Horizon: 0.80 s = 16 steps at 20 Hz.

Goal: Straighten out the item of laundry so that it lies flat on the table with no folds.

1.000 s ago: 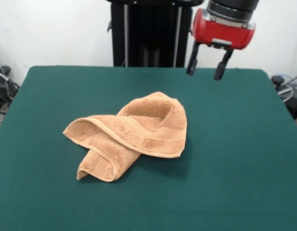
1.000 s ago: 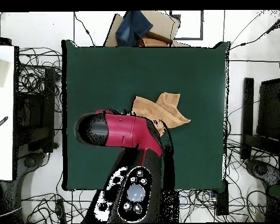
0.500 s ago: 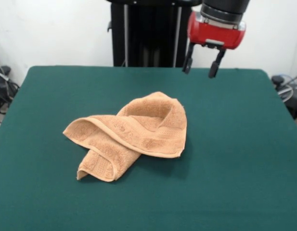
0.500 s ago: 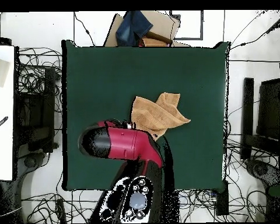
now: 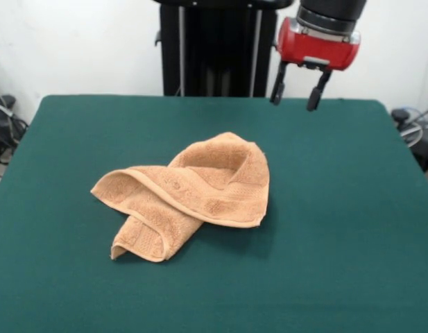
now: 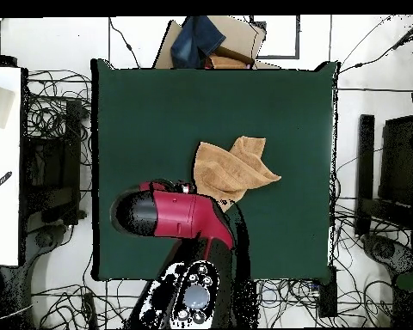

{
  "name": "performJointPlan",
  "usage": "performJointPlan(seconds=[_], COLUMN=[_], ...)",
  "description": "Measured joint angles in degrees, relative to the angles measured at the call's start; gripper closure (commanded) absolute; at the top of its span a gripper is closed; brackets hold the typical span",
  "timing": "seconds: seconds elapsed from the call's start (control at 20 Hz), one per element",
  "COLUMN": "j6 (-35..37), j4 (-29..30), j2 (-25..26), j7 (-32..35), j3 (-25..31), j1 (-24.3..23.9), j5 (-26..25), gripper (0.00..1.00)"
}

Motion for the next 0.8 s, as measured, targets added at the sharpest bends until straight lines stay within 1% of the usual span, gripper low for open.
performJointPlan(seconds=[0.15,0.5,0.8], j6=[0.0,0.6,1.0], j4=[-0.3,-2.8,-4.3], j2=[0.3,3.1,4.5], j7=[0.0,0.0,0.0], j3=[0.0,0.0,0.1], j1=[-0.1,-0.8,-1.5], j5=[0.1,0.2,0.2], gripper=[0.00,0.00,0.00])
